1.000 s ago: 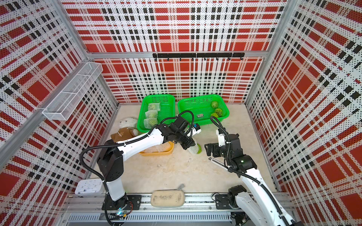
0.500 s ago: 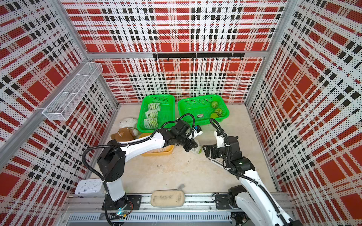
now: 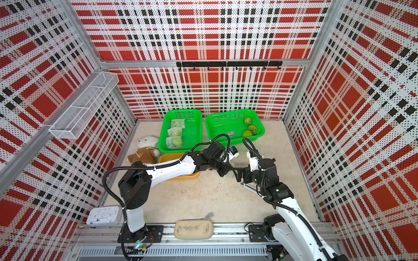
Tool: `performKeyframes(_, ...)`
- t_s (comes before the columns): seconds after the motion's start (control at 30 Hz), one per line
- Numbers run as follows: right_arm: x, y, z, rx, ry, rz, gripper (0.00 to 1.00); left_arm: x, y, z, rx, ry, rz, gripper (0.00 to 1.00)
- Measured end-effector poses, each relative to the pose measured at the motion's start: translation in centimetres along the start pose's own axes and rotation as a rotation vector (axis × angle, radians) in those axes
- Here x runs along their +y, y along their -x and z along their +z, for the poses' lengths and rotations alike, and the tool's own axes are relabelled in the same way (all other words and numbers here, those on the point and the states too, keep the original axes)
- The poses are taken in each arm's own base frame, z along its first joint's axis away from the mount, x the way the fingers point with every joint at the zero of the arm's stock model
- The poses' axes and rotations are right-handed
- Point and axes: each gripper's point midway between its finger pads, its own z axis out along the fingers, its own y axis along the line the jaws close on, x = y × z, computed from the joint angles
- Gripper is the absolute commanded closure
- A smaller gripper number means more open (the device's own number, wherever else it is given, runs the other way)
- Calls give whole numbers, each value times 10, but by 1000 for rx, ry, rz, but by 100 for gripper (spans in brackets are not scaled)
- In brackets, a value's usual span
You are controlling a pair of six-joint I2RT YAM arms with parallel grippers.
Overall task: Sleeve custard apples in foam nets
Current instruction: Put on the foam net on the custard apple.
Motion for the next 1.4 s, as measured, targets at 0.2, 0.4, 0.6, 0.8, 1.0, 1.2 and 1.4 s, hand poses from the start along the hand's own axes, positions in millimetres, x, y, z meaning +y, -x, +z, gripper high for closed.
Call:
performKeyframes(0.2,2,3,2,-10,13,-4,0,40,-19,-9,76,138,-9,100)
performKeyframes(0.4,4,4,5,-17,29,-7,0,49,-30,-13,118,123,15,100)
performKeyframes(0.6,-1,-11,13,7,28,-4,0,4,-11,-11,88,-13,94,100)
performKeyframes(0.8,-4,-35,26,51,42,8,1,-27,8,0,51,-111,136,100)
performKeyframes(1.0,10,-63,39,75,72,-6,1,-11,-6,13,90,-120,93,100)
performKeyframes(1.2,21,-73,53,51,87,-29,1,3,-6,11,89,-101,58,100)
performKeyframes(1.4,13,-90,69,68,47,-47,1,16,-6,9,88,-71,41,100)
